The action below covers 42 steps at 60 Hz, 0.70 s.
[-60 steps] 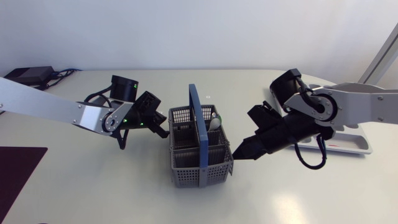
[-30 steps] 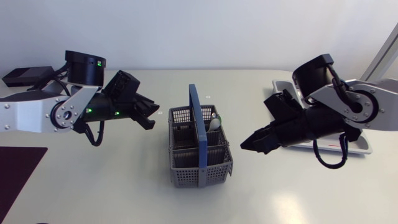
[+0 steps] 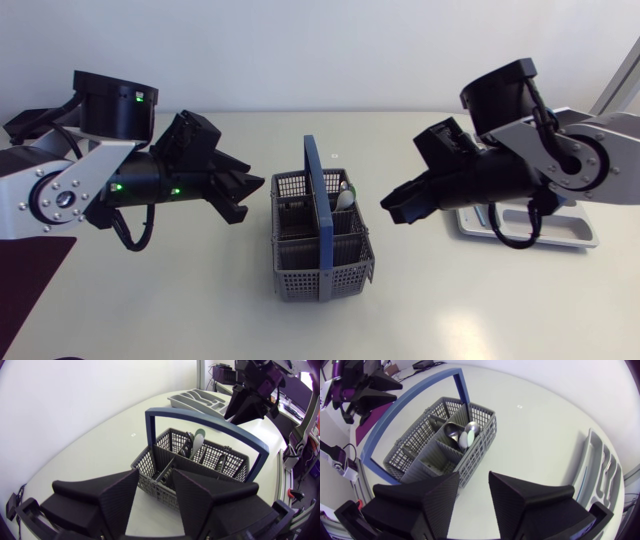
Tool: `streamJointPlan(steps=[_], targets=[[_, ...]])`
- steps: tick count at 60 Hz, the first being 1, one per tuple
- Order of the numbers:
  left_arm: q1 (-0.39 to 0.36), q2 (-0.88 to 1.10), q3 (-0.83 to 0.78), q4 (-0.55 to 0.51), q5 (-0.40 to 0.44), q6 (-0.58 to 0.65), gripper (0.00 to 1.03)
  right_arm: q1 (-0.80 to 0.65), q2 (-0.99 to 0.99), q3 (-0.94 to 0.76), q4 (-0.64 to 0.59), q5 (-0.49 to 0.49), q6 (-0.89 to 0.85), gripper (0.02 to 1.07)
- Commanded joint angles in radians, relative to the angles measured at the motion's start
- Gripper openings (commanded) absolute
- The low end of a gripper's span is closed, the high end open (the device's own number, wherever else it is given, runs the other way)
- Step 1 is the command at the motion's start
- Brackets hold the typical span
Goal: Sort the cutlery from the basket into the organizer compartments.
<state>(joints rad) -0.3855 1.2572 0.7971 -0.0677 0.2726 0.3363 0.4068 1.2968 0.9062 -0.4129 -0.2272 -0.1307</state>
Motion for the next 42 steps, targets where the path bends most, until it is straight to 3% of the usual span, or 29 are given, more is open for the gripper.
streamJointPlan(steps=[1,11,16,42], targets=[[-0.013,-0.038,-0.022,-0.014,0.005,-0.022,0.5,0.044,0.053,0.039,0.036,0.081,0.0,0.49],[-0.027,-0.079,-0.038,-0.034,0.005,-0.022,0.5,0.104,0.133,0.076,0.098,0.189,-0.012,0.48],[-0.03,-0.097,-0.039,-0.038,0.005,-0.02,0.5,0.115,0.159,0.092,0.114,0.201,-0.01,0.44],[-0.105,-0.156,0.024,-0.104,-0.019,0.001,0.5,0.158,0.213,0.119,0.14,0.27,0.002,0.44]])
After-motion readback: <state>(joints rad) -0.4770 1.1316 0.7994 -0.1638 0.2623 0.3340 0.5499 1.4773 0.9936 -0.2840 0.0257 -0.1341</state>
